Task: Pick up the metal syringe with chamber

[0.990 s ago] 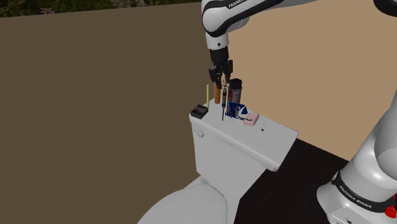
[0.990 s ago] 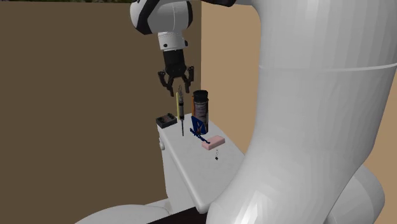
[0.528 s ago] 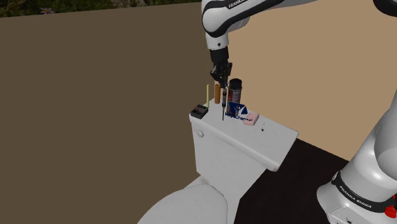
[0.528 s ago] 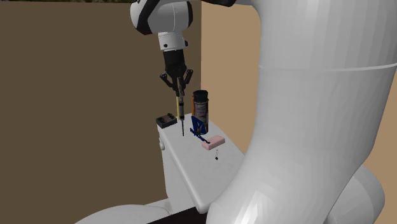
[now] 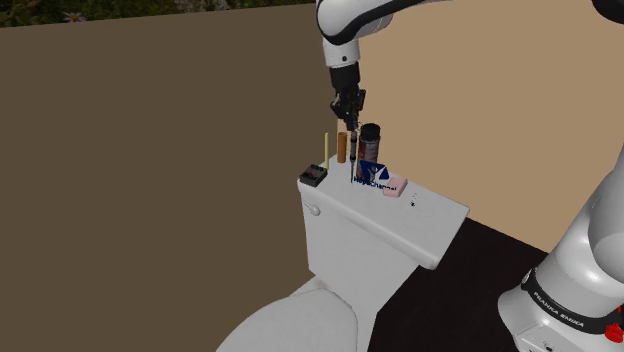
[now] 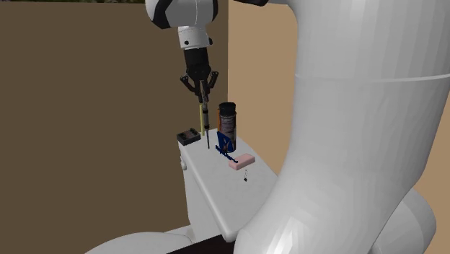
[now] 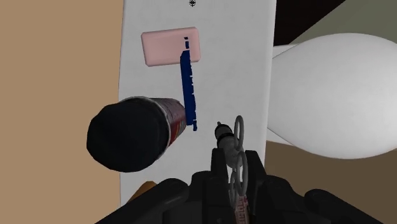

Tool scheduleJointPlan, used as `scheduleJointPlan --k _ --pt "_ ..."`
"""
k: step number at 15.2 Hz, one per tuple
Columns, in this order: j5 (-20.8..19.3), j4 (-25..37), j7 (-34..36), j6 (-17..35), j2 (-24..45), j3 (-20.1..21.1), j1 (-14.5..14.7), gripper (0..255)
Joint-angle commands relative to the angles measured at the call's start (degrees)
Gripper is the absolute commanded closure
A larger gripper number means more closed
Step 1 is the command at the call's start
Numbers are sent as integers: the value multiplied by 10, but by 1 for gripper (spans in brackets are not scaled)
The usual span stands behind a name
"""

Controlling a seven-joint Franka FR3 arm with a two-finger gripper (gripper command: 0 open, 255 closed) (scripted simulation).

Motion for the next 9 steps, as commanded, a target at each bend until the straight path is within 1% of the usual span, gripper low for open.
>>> scheduleJointPlan --k 1,9 --pt "0 12 -1 -15 -3 0 0 255" --pt "0 71 -4 -76 -5 0 0 255"
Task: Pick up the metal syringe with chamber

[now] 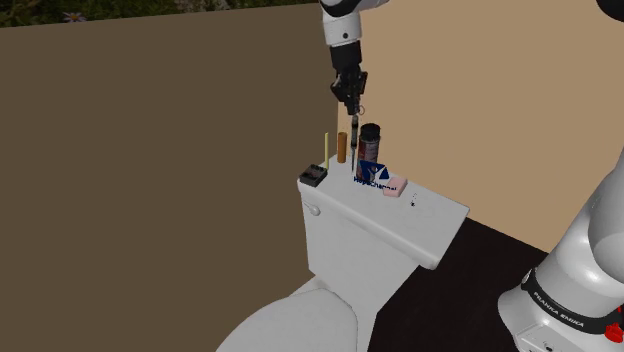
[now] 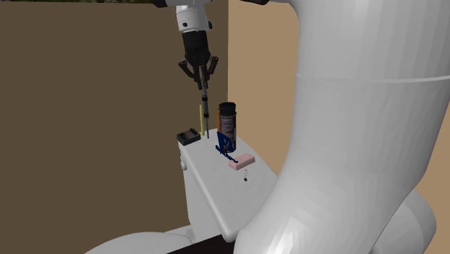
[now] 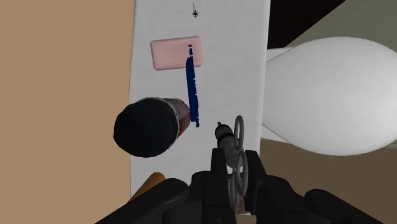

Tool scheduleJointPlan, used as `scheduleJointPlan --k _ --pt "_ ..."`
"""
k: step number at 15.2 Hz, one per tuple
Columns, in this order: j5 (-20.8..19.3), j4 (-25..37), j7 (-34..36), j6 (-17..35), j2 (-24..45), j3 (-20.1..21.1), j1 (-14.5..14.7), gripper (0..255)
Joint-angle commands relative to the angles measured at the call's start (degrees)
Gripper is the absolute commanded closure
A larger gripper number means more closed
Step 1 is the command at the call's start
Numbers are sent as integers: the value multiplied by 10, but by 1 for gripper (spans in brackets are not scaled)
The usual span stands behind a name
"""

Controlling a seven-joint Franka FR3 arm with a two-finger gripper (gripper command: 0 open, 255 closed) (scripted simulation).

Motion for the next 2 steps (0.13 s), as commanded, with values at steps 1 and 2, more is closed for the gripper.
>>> scheduleJointPlan --k 1,2 --pt "0 8 -1 -8 0 0 0 255" --pt "0 8 -1 -8 0 0 0 255"
